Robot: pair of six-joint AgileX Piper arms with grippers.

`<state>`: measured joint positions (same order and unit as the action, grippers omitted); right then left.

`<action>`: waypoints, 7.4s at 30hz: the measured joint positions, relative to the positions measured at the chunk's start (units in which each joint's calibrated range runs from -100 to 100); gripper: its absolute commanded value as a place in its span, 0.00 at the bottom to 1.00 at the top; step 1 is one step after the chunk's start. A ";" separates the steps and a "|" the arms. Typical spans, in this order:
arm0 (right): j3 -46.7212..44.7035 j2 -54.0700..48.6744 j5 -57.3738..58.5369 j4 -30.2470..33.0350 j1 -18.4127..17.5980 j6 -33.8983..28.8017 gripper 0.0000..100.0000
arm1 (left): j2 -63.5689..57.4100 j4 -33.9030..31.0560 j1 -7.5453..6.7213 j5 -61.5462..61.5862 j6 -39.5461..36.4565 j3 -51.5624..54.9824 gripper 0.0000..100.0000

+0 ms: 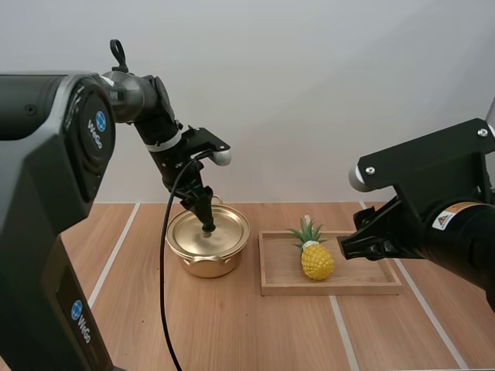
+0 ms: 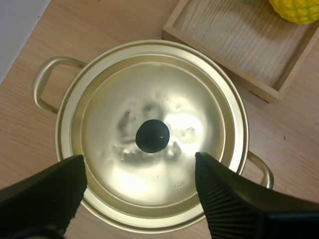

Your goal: Open the pot, put the pineapple inside, and close it

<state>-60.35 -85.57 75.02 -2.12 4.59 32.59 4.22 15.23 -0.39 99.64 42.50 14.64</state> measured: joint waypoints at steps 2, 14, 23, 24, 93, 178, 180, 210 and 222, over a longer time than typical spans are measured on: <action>0.00 0.00 0.61 0.00 0.00 0.00 1.00 | 0.62 0.26 0.00 0.15 0.36 0.00 1.00; 0.00 0.00 2.66 0.00 0.00 0.00 1.00 | 3.09 4.27 0.00 0.15 1.80 0.00 1.00; 0.00 0.00 3.05 0.23 0.00 0.00 1.00 | 5.29 4.37 0.00 0.15 1.80 0.00 1.00; 0.00 0.00 3.23 0.23 0.00 0.00 1.00 | 5.43 4.39 0.00 0.15 1.80 0.00 1.00; 0.29 12.37 -11.65 -13.23 0.00 10.03 1.00 | -33.70 17.11 0.00 -52.42 -13.29 -26.46 0.00; 34.98 61.93 -4.87 -31.83 0.00 21.14 0.00 | -52.20 12.77 0.00 -88.27 -13.70 -26.90 0.00; 36.13 59.99 -4.64 -33.51 0.00 22.21 0.00 | -52.20 12.77 0.00 -88.27 -13.70 -26.90 0.00; 37.00 80.46 9.38 -42.32 -9.85 46.32 0.00 | -56.66 12.77 0.00 -86.36 -13.70 -26.90 0.00; 37.00 87.52 9.96 -38.70 -14.70 47.06 0.00 | -56.78 12.77 0.00 -84.32 -13.70 -26.90 0.00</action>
<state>-23.35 1.95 84.98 -40.82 -10.10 79.66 -52.56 28.00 -0.39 15.32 28.80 -12.26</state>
